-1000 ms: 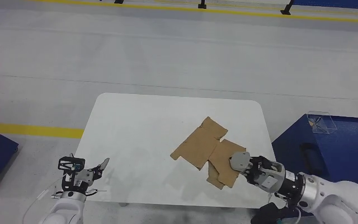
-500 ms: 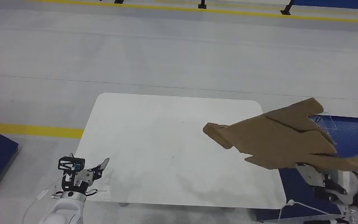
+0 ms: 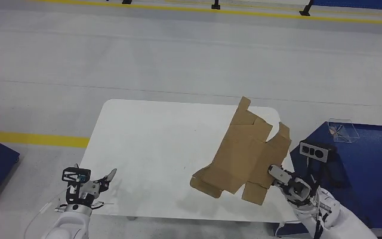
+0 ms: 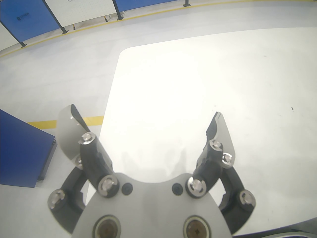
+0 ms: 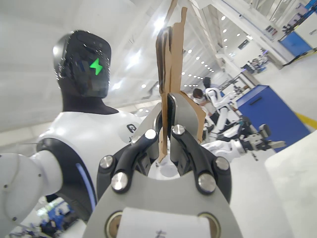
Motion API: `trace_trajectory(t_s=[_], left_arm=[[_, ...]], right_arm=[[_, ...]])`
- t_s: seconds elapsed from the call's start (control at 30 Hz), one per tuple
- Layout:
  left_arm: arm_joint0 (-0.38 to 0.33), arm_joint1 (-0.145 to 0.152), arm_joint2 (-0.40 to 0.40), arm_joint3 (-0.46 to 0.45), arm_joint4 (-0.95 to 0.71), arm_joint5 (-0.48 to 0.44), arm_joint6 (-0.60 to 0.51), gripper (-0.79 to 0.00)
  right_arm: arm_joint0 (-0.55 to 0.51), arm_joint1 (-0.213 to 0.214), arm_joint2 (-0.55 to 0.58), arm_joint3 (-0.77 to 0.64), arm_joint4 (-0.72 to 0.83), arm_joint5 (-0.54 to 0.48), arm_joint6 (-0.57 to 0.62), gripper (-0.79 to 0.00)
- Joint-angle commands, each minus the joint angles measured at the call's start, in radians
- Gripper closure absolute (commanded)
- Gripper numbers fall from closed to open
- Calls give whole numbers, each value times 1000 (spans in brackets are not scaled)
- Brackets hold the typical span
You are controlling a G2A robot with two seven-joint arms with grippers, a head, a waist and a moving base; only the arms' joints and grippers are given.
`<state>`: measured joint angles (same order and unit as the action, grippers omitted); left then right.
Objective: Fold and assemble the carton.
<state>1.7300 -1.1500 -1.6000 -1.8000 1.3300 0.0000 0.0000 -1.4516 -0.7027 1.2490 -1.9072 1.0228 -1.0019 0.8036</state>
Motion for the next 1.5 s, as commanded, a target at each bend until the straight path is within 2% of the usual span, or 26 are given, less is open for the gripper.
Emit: trace_trajectory(t_s=[0.0,0.33,0.47,0.57,0.67,0.77,0.9,1.03,1.07,1.27,1.37,1.47], left_arm=[[0,0,0,0,0,0,0,-785],[0,0,0,0,0,0,0,-785],[0,0,0,0,0,0,0,-785],[0,0,0,0,0,0,0,-785],[0,0,0,0,0,0,0,-785],[0,0,0,0,0,0,0,-785],[0,0,0,0,0,0,0,-785],[0,0,0,0,0,0,0,-785],[0,0,0,0,0,0,0,-785],[0,0,0,0,0,0,0,-785],[0,0,0,0,0,0,0,-785],[0,0,0,0,0,0,0,-785]], right_arm=[[1,0,-1,1,25,3,6,0],[1,-1,-3,-13,38,26,-10,0],[18,-9,38,-124,190,90,-39,0],[3,-20,69,-215,482,151,-31,0],[-28,-34,108,-291,877,353,9,0],[-74,-42,162,-299,1174,654,76,0],[-151,-46,212,-308,1418,1009,29,0],[-213,-51,233,-297,1590,1240,-46,0],[-231,-52,219,-297,1660,1319,-99,0],[-271,-55,177,-255,1964,1539,-379,0],[-265,-59,161,-233,2049,1567,-477,0],[-262,-66,141,-214,2049,1587,-510,0]])
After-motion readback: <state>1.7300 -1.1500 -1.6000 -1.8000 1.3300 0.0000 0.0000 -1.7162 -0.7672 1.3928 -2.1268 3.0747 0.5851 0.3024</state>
